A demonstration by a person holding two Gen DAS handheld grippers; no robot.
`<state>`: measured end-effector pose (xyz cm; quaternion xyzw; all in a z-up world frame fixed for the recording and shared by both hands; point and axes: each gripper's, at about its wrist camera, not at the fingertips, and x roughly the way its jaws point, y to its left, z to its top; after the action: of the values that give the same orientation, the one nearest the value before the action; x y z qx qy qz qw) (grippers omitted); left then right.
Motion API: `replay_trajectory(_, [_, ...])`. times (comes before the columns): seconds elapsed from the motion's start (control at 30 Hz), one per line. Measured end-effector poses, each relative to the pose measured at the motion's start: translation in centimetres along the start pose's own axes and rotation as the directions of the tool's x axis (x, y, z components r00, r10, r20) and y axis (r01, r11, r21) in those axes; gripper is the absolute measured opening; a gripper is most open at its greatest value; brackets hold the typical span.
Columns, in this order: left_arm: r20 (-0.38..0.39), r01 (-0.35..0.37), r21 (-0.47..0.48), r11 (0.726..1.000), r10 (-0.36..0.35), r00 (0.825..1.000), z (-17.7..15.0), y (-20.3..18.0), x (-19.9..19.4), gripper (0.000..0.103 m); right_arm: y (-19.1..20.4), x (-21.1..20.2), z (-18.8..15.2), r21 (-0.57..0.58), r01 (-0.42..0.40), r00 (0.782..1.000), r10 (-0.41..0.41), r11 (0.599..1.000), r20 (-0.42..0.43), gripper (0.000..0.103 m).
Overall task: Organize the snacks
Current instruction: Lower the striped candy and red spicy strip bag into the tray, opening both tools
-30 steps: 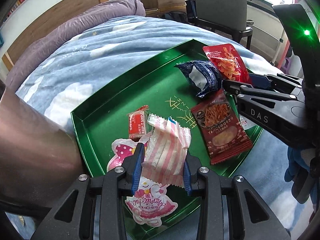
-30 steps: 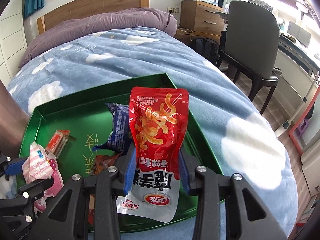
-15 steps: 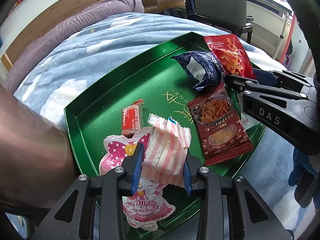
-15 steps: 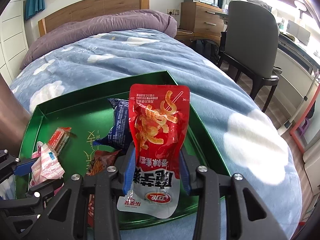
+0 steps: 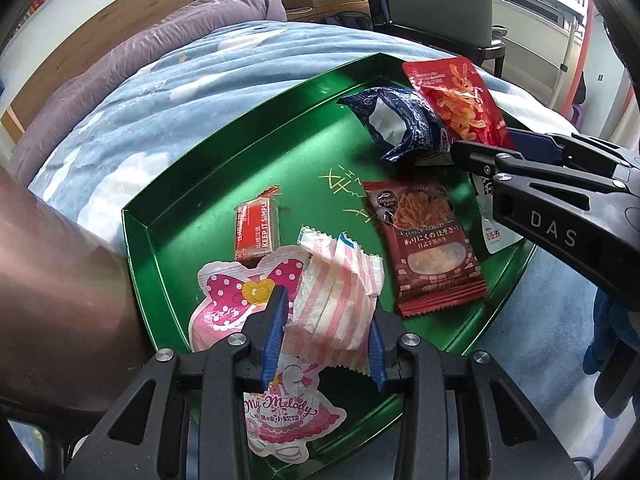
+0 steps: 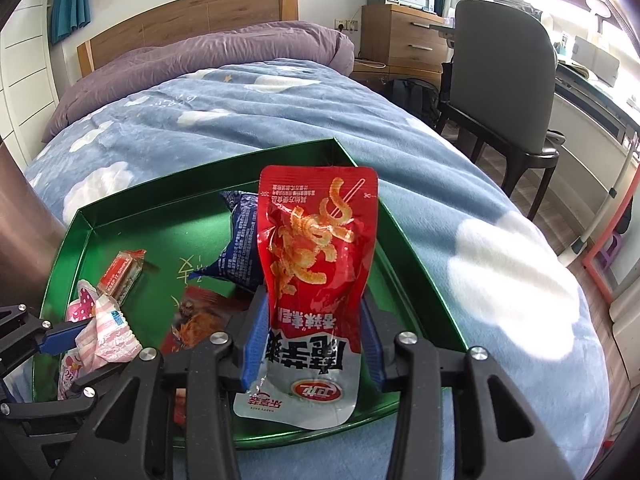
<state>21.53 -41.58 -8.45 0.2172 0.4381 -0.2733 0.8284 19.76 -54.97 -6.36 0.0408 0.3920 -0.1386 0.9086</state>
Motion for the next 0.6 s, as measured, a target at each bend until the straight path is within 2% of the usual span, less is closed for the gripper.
replay_trajectory(0.1, [0.008, -0.012, 0.013, 1.0, 0.012, 1.0, 0.0, -0.2, -0.2, 0.032, 0.0, -0.1, -0.3, 0.006, -0.003, 1.0, 0.003, 1.0, 0.002, 0.066])
replay_trajectory(0.2, [0.005, -0.006, 0.011, 1.0, 0.006, 1.0, -0.1, -0.3, -0.5, 0.034, -0.1, -0.3, -0.5, 0.014, -0.004, 1.0, 0.004, 1.0, -0.001, 0.069])
replay_trajectory(0.27, [0.004, -0.007, 0.011, 1.0, 0.007, 1.0, -0.1, -0.3, -0.7, 0.037, -0.2, -0.4, -0.7, 0.018, -0.006, 1.0, 0.006, 1.0, -0.005, 0.077])
replay_trajectory(0.4, [0.012, -0.018, 0.014, 1.0, 0.018, 1.0, 0.1, -0.1, -1.5, 0.046, -0.4, -1.0, -0.8, 0.025, 0.0, 1.0, 0.001, 1.0, -0.011, 0.078])
replay_trajectory(0.6, [0.021, -0.031, 0.008, 0.999, 0.031, 0.999, 0.2, 0.4, -3.1, 0.05, -0.6, -2.7, -0.7, 0.04, 0.006, 1.0, -0.006, 0.999, -0.008, 0.079])
